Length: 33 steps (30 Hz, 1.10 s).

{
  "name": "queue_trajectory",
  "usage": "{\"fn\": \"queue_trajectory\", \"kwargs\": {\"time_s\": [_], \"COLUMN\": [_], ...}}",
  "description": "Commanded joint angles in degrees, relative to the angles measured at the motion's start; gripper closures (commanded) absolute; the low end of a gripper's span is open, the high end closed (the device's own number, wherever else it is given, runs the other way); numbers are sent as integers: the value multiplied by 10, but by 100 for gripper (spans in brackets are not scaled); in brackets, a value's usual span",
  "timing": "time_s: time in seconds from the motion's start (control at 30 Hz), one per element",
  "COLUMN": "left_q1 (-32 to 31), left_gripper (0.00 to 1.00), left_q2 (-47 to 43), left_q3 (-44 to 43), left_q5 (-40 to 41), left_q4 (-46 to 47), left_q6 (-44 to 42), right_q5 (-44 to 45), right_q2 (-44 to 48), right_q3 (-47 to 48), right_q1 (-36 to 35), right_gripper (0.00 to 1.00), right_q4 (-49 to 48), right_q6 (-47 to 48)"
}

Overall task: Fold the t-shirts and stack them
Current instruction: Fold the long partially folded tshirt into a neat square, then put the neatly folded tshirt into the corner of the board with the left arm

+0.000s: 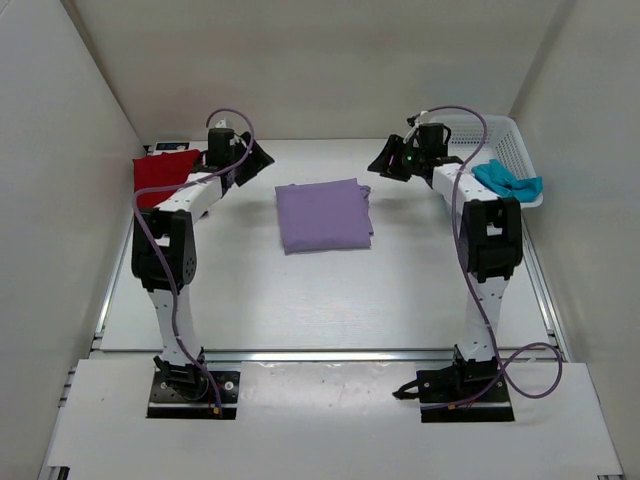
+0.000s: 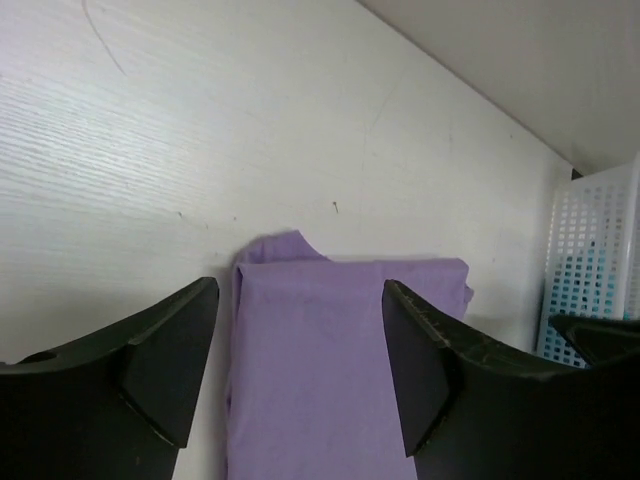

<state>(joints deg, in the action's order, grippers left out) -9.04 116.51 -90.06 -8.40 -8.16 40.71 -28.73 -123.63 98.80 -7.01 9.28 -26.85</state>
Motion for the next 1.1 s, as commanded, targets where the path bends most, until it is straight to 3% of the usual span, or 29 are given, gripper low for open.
{"fn": "queue_trajectory", "kwargs": {"time_s": [0.0,0.13,0.33,0.47,0.57,0.63,0.8,0.97,1.07], "left_q1": [3,-8,-34,-73,-97,-109,-108,-52,12], "left_gripper": [24,21,24,49,87,99,100,100,100], "left_q2": [-58,-78,-23,34,74,77,64,80,41], "left_q3": [73,212,235,194,156,126,-15,-201,-207], "left_q5": [-37,-85,-151,-165,-187,-169,-142,-138,-112], "left_q4": [21,115,137,128,139,121,65,-73,-78], "left_q6": [-12,-3,3,8,38,44,45,-1,-21], "right_q5": [20,37,33,37,38,45,52,37,24], "right_q2": [143,282,371,419,444,468,542,567,567], "right_q3": [-69,-255,-375,-442,-487,-516,-628,-685,-695], "right_q1": [-24,-39,-70,-76,-78,-78,-88,-79,-79], "right_gripper": [52,52,52,52,53,53,54,54,53], "right_q4": [-16,-126,-156,-185,-188,-190,-215,-213,-207], "right_q6": [36,9,-7,-24,-22,-25,-44,-48,-45]}}
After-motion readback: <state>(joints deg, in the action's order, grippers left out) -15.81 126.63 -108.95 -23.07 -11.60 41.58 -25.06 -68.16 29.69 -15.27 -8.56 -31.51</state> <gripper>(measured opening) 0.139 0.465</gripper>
